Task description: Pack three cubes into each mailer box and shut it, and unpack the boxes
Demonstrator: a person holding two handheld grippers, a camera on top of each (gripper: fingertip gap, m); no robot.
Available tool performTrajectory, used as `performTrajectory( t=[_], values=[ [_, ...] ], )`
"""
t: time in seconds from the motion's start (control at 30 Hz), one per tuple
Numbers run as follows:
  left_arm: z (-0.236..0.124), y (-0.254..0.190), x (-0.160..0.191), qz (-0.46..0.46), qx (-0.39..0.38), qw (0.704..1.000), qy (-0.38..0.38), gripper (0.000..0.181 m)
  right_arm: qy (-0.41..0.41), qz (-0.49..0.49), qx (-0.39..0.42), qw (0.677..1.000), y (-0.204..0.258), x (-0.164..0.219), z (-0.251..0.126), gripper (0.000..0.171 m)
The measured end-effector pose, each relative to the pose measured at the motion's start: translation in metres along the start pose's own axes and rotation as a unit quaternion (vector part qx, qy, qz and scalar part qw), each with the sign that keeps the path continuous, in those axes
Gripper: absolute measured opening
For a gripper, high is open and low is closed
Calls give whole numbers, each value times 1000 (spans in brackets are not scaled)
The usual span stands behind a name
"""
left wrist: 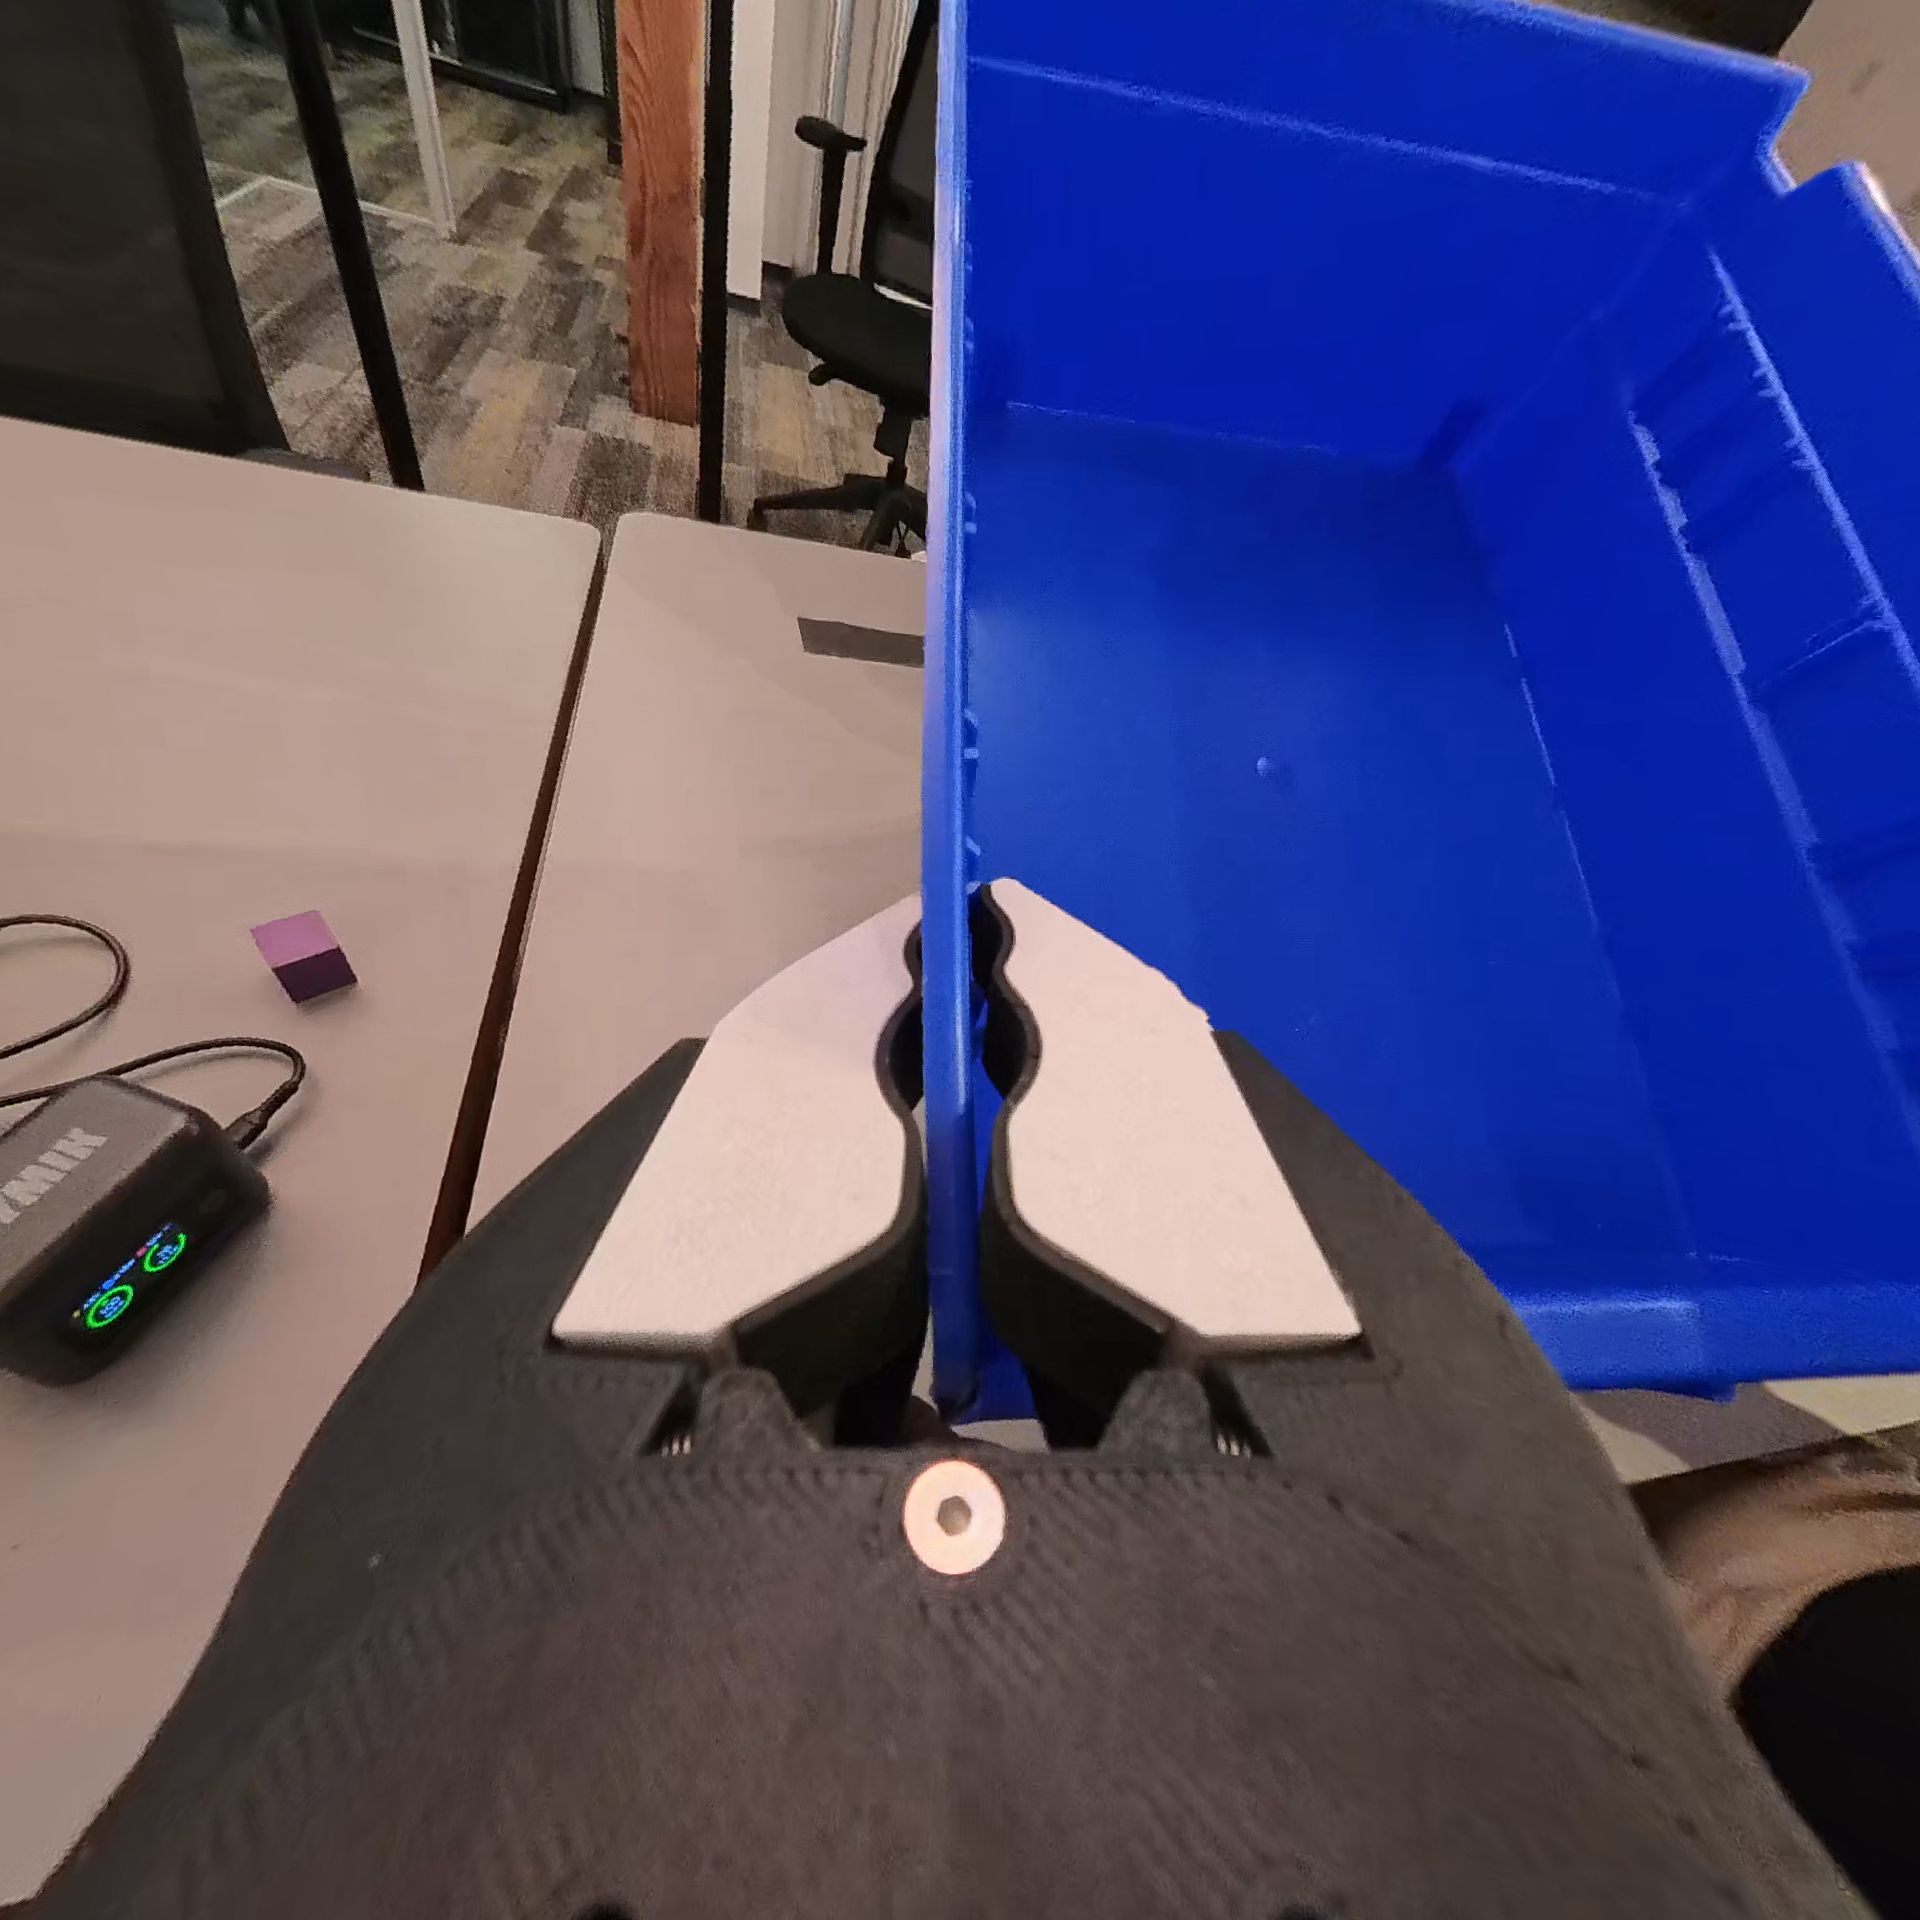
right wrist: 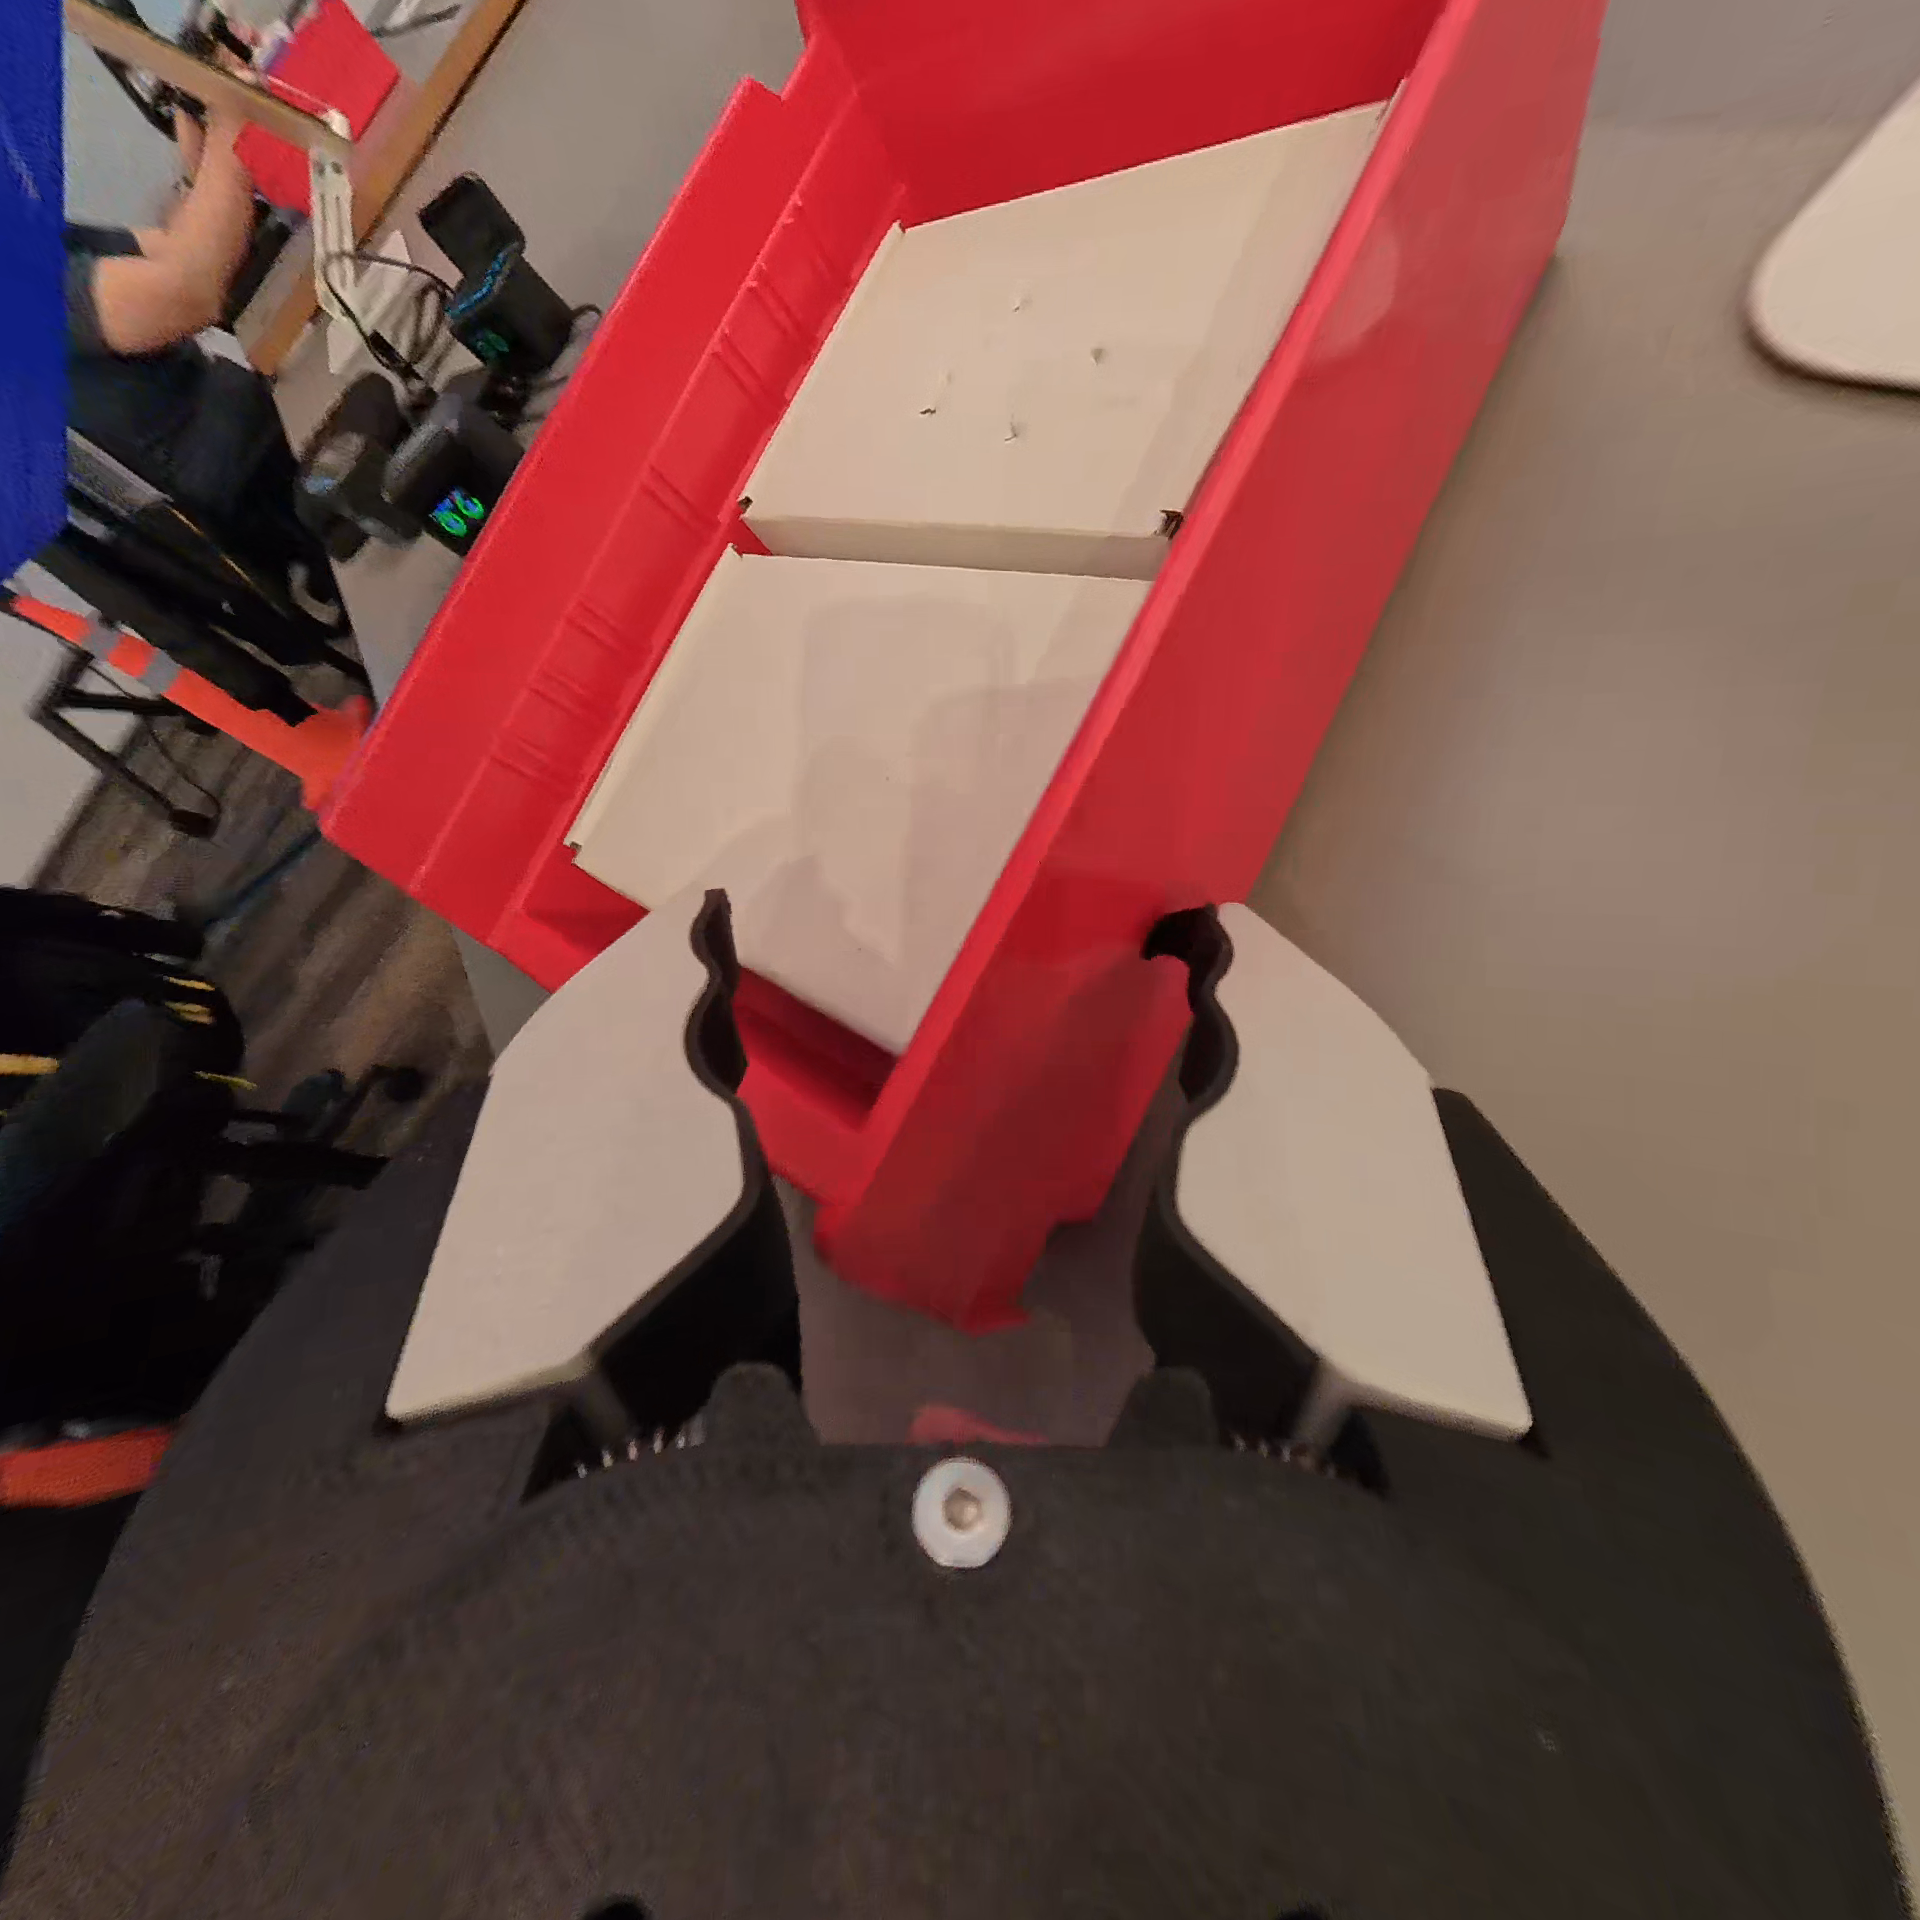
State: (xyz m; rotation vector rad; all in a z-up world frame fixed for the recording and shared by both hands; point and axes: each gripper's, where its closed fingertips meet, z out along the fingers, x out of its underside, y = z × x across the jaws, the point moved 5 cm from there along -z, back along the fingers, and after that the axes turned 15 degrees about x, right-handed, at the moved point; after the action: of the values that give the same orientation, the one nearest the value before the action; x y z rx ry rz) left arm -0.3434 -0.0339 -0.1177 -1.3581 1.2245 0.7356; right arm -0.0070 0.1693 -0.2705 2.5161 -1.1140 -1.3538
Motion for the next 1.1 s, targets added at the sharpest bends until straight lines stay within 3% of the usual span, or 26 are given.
performTrajectory(
  t=[0.27, 0.4, 0.6, 0.77, 0.83, 0.93, 1.1],
  values=[
    [8, -21, -15, 11, 24, 1000, -12, 4, 41, -20, -97, 994, 63, -8, 55, 101],
    [29, -43, -21, 20, 49, 999, -9, 4, 39, -10, -143, 989, 55, -22, 41, 100],
    [104, -110, -15, 40, 145, 988, 30, 4, -61, 5, -141, 988, -11, -47, -71, 89],
    [197, -191, 16, 59, 240, 964, 103, 4, -170, 22, -23, 985, -101, -51, -194, 84],
    [232, -225, 34, 82, 259, 954, 131, 5, -208, 36, 26, 977, -131, -41, -243, 83],
    [277, -267, 69, 106, 279, 939, 172, 5, -241, 42, 33, 969, -149, -16, -301, 79],
    [339, -307, 120, 115, 286, 925, 224, 5, -239, 62, 98, 964, -162, 33, -341, 82]
  ],
)
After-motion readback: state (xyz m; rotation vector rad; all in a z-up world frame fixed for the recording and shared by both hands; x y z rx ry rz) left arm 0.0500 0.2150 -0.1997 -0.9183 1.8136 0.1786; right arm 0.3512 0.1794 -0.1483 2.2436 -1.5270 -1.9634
